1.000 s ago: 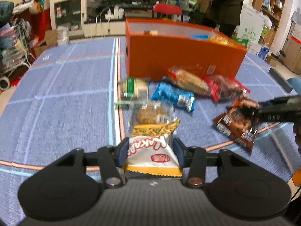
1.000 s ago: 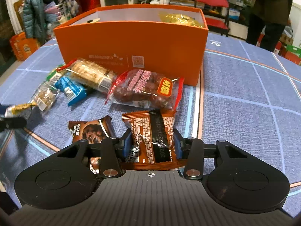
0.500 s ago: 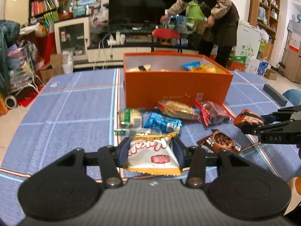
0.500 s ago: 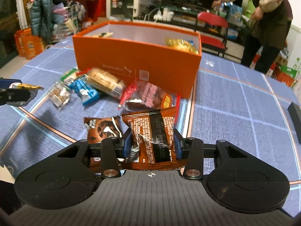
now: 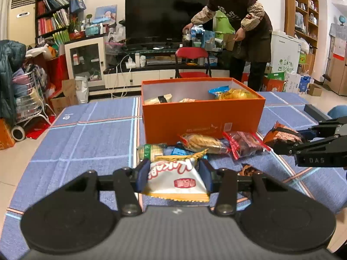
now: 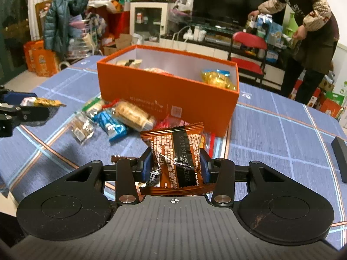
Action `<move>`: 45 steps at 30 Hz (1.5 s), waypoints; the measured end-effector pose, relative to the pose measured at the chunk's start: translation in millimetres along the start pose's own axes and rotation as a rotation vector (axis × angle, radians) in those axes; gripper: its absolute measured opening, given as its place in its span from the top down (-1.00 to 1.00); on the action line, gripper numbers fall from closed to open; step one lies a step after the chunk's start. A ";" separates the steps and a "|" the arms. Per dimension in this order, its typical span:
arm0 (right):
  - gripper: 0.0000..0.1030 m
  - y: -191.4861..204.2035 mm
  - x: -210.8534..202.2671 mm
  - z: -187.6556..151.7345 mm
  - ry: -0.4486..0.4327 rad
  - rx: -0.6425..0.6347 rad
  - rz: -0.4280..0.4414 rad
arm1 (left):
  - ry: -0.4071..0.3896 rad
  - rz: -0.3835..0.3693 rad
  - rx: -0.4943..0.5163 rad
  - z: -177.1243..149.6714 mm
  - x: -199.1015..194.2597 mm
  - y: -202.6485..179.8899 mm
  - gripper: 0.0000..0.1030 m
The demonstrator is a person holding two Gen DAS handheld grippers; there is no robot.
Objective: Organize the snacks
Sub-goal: 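Open both tools to drop the packets into the orange box, then grasp a chocolate cookie packet with the right tool while the left tool grasps a clear oat-cookie bag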
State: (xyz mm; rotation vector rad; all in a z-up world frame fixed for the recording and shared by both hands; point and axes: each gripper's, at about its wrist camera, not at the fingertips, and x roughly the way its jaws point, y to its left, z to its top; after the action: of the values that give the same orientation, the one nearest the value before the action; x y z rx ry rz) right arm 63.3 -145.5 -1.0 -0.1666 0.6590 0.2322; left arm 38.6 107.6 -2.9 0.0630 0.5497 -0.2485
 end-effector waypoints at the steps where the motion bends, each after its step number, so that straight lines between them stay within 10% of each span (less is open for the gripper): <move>1: 0.47 -0.6 -1.2 2.2 -0.007 0.004 0.001 | 0.000 -0.006 -0.008 3.7 0.8 0.2 0.09; 11: 0.47 -49.0 22.0 98.5 -0.130 0.124 0.037 | -0.121 -0.010 -0.027 106.7 59.6 2.3 0.09; 19: 0.30 -70.9 103.5 169.2 -0.059 0.203 0.038 | -0.048 0.061 -0.045 160.6 151.2 15.0 -0.06; 23: -0.21 -75.5 51.8 143.2 -0.182 0.195 0.048 | -0.146 0.048 -0.041 138.5 95.4 22.0 -0.34; 30: -0.28 -47.8 -7.7 18.6 -0.142 0.115 0.082 | -0.071 0.129 -0.165 50.4 29.8 46.0 -0.47; 45: -0.58 9.7 55.5 -30.4 0.003 -0.064 0.208 | 0.072 0.042 0.016 -20.2 61.4 28.6 -0.65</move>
State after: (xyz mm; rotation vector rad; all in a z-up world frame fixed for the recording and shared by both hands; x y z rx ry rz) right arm 85.4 -134.2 -59.9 -0.1595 0.6726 0.4535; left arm 86.1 124.5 -52.5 0.0996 0.6173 -0.2105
